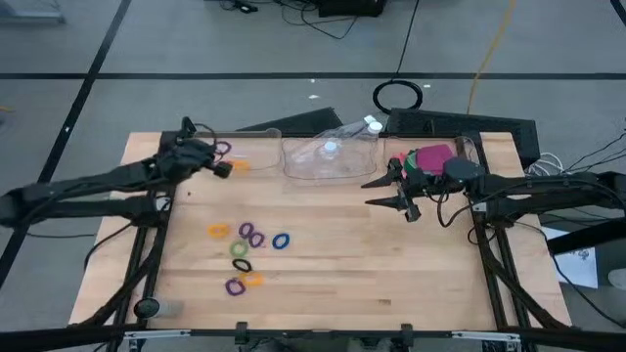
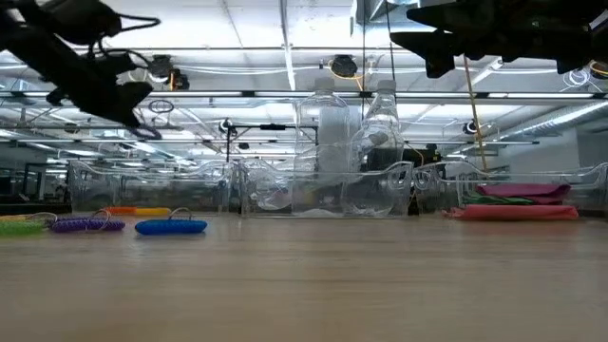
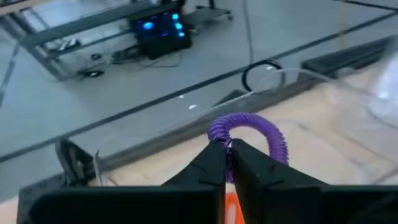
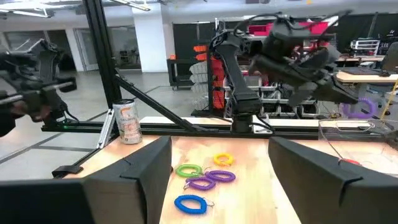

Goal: Pick & Place Sports Items
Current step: Put the top right violet spring keychain into the left transparent bin, then put the blue spring keychain into the left transparent bin

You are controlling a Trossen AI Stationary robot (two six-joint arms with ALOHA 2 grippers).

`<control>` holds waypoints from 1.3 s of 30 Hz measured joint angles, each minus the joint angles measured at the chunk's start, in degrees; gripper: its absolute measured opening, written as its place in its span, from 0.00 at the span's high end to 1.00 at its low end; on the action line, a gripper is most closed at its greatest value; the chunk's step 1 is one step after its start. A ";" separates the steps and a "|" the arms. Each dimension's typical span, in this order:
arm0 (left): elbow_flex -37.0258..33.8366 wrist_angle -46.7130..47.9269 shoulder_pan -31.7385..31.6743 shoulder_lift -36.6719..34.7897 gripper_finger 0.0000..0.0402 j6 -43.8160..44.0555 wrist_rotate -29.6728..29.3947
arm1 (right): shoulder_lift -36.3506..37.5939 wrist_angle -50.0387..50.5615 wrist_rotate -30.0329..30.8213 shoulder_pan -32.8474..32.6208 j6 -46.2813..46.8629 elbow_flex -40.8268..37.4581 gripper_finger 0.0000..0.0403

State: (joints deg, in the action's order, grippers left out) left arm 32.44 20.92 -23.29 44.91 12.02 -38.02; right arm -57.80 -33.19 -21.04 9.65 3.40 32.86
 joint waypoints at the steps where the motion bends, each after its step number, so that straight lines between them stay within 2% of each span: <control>1: -0.88 -0.57 -0.62 0.00 0.99 0.67 0.02 | 0.00 0.00 0.00 0.00 0.00 0.00 0.51; 7: -4.95 -4.21 -3.15 1.30 0.95 4.59 2.46 | 0.00 0.00 0.00 0.00 0.00 0.00 0.51; 14: -5.50 -4.58 -5.39 4.59 0.87 7.66 3.85 | 0.00 0.00 -0.02 0.00 -0.02 0.00 0.51; 19: -5.50 -4.69 -7.29 6.63 0.73 8.74 5.00 | 0.00 0.00 -0.01 0.00 -0.02 0.00 0.51; 26: -5.50 -5.40 -9.04 6.78 0.47 8.64 5.24 | 0.00 0.00 0.00 0.00 -0.02 0.02 0.51; 32: -2.55 -6.63 -7.27 6.34 0.31 3.21 14.89 | 0.00 0.00 0.00 0.00 -0.02 0.00 0.51; 39: 2.06 -9.92 -0.88 6.34 0.24 2.81 29.04 | 0.00 0.00 0.00 0.00 -0.27 0.02 0.51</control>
State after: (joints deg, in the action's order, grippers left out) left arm 34.50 11.00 -24.17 51.24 14.83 -8.98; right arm -57.80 -33.19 -21.04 9.65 3.13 32.88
